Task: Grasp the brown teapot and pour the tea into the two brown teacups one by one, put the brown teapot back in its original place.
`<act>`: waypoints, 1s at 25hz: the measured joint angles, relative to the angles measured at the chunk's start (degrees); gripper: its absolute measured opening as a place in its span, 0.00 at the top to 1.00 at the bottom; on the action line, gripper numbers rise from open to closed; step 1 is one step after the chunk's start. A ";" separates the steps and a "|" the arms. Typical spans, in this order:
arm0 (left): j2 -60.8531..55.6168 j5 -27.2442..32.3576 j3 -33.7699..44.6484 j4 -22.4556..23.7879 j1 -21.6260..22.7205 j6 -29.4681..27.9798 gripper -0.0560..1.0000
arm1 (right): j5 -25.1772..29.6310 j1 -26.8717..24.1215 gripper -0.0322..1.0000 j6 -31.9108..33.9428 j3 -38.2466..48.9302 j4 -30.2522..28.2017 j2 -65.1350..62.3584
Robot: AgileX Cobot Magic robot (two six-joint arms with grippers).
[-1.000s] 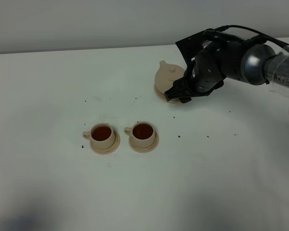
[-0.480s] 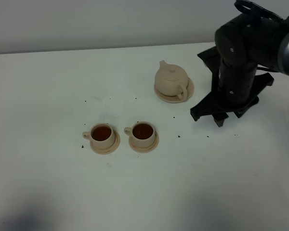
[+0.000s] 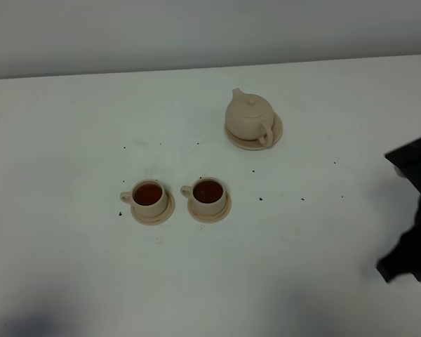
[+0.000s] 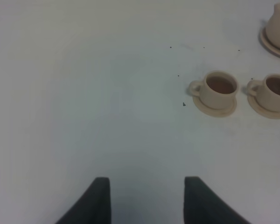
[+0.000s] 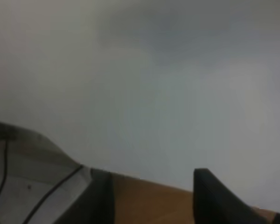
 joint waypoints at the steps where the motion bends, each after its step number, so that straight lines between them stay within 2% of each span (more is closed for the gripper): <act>1: 0.00 0.00 0.00 0.00 0.00 0.00 0.56 | -0.01 0.00 0.57 -0.72 2.53 -0.05 -3.57; 13: 0.00 0.00 0.00 0.00 0.00 0.00 0.56 | -0.98 0.00 0.59 -9.66 17.22 3.00 -36.41; 19: 0.00 0.00 0.00 0.00 0.00 0.00 0.56 | -3.34 0.00 0.59 -15.55 18.44 7.75 -47.74; 25: 0.00 0.00 0.00 0.00 0.00 0.00 0.56 | -3.41 0.00 0.59 -16.72 18.62 10.08 -51.70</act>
